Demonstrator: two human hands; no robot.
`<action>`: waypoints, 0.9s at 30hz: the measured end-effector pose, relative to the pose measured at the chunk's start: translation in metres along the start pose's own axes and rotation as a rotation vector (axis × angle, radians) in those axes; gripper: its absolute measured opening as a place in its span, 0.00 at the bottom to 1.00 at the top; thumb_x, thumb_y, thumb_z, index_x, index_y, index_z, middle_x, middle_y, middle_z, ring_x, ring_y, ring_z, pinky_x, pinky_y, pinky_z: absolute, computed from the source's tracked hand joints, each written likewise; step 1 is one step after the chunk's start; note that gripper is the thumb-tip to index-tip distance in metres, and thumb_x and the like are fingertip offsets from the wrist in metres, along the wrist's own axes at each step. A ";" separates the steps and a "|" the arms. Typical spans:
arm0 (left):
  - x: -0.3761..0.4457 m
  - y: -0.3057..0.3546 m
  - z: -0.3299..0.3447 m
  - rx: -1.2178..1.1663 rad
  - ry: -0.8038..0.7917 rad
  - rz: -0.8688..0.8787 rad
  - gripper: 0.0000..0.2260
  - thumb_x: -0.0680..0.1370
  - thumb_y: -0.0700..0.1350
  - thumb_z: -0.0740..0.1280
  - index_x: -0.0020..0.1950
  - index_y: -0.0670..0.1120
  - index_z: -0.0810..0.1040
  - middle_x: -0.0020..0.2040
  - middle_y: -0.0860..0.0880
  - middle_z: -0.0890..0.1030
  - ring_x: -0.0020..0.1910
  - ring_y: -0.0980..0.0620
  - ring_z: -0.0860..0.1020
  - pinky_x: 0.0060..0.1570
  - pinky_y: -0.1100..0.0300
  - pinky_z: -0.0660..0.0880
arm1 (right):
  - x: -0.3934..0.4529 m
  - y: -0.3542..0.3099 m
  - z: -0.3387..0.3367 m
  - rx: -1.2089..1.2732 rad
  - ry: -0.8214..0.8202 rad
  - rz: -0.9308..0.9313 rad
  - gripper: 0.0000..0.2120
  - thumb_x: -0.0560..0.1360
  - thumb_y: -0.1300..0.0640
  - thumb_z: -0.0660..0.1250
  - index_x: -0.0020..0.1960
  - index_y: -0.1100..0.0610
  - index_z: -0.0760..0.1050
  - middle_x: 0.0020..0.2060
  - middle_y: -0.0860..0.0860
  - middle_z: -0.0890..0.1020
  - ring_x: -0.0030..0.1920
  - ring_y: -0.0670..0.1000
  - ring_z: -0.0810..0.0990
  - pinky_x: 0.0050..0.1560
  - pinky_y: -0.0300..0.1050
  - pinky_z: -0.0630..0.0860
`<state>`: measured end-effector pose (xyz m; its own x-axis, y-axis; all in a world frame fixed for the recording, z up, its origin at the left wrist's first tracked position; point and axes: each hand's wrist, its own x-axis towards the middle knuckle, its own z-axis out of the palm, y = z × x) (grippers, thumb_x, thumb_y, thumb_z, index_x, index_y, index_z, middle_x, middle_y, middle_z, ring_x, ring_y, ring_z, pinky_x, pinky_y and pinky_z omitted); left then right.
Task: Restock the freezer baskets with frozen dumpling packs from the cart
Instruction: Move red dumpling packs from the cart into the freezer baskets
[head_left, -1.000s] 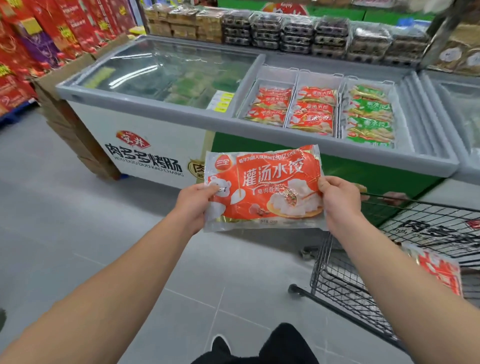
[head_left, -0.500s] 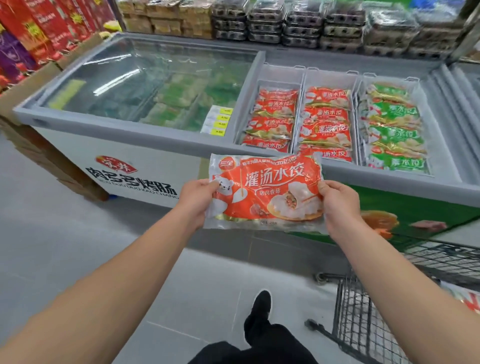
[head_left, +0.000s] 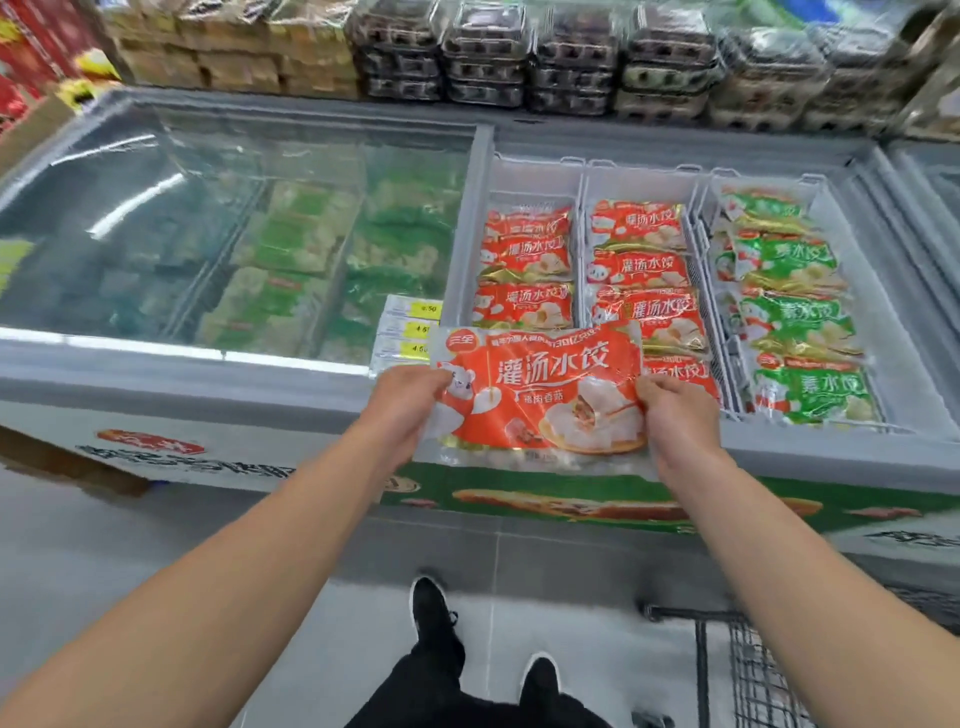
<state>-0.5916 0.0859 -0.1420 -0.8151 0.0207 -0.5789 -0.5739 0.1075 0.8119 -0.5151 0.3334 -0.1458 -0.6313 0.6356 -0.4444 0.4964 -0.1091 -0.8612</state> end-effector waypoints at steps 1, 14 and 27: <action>0.015 0.012 0.000 0.014 -0.034 0.018 0.05 0.77 0.37 0.67 0.48 0.41 0.83 0.44 0.45 0.87 0.47 0.46 0.85 0.49 0.48 0.83 | 0.008 -0.007 0.007 -0.005 0.014 -0.008 0.06 0.80 0.58 0.65 0.49 0.53 0.81 0.50 0.51 0.84 0.52 0.54 0.82 0.59 0.54 0.79; 0.173 0.119 0.061 0.204 -0.178 0.051 0.08 0.73 0.45 0.69 0.46 0.42 0.83 0.49 0.41 0.86 0.54 0.41 0.83 0.59 0.43 0.77 | 0.147 -0.089 0.059 -0.022 0.092 0.014 0.09 0.78 0.59 0.67 0.40 0.53 0.81 0.45 0.53 0.85 0.51 0.57 0.84 0.58 0.60 0.80; 0.355 0.207 0.185 0.323 -0.015 -0.020 0.07 0.78 0.46 0.67 0.41 0.47 0.80 0.45 0.48 0.84 0.50 0.47 0.81 0.55 0.52 0.77 | 0.379 -0.159 0.109 -0.178 0.021 0.004 0.11 0.77 0.60 0.65 0.48 0.69 0.79 0.49 0.67 0.82 0.45 0.62 0.82 0.53 0.61 0.77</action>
<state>-0.9851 0.2993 -0.1935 -0.8013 0.0294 -0.5975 -0.5331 0.4182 0.7355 -0.8984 0.5085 -0.2040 -0.6173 0.6515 -0.4410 0.5976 0.0238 -0.8014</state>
